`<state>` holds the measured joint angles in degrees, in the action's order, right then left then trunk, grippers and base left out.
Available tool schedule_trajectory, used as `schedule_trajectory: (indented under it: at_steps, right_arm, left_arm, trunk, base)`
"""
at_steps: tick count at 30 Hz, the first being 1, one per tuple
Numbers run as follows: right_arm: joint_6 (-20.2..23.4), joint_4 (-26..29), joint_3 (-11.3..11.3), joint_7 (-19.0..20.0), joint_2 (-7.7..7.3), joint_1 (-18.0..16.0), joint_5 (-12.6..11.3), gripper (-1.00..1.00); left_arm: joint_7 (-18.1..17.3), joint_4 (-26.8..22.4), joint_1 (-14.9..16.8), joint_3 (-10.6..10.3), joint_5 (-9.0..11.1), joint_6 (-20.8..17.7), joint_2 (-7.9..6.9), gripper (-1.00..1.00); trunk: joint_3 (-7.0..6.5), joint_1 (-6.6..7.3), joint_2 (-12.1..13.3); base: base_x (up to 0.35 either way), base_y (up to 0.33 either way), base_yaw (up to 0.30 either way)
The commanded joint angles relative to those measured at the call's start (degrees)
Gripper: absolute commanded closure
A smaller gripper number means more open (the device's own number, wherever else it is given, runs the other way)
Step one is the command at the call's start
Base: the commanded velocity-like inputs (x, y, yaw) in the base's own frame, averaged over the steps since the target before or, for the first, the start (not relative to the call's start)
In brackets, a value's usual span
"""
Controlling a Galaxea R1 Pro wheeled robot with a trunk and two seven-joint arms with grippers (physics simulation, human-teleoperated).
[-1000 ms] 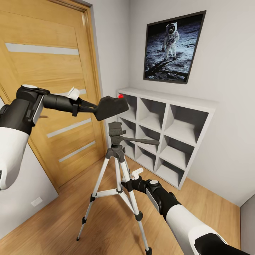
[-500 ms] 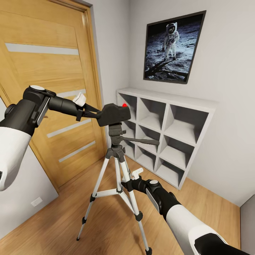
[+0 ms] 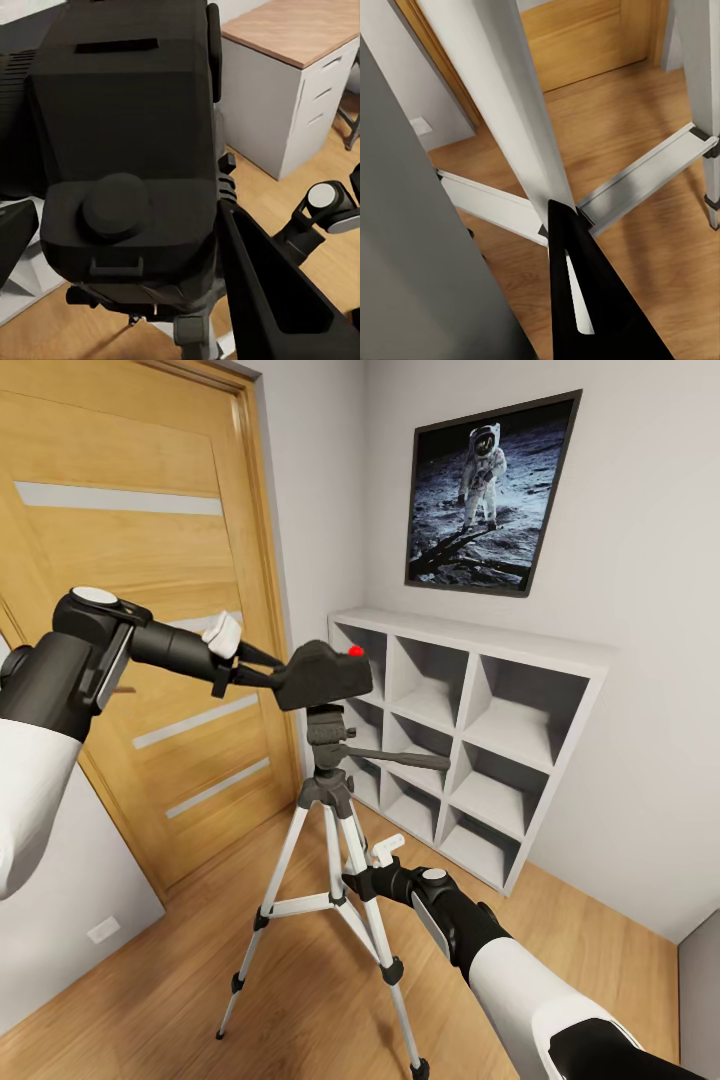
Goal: Attach the digital camera to the camera tripod in the bedroom.
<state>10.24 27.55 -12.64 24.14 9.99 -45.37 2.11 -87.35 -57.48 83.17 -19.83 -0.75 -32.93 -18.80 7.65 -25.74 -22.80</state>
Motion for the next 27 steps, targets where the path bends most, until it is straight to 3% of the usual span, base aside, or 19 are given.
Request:
schedule_trajectory:
  at_steps: [1,10,27]
  right_arm:
    - [0.3,0.1,0.0,0.1,0.01,0.0,0.4,1.00]
    - [0.3,-0.5,0.0,0.1,0.01,0.0,0.5,1.00]
    - [0.3,-0.9,0.0,0.0,0.01,0.0,0.6,1.00]
  left_arm:
    - [-0.3,-0.1,0.1,-0.1,-0.3,-0.3,-0.04,1.00]
    - [-0.3,-1.6,0.1,-1.2,-4.9,-0.2,0.02,1.00]
    - [-1.0,-2.3,0.1,-0.6,-4.6,-0.8,0.29,1.00]
  trunk:
    - [0.13,-0.04,-0.1]
    - [0.13,-0.04,-0.1]
    - [0.13,-0.04,-0.1]
  base:
    - [0.000,0.000,0.000]
    - [0.000,0.000,0.000]
    - [0.000,0.000,0.000]
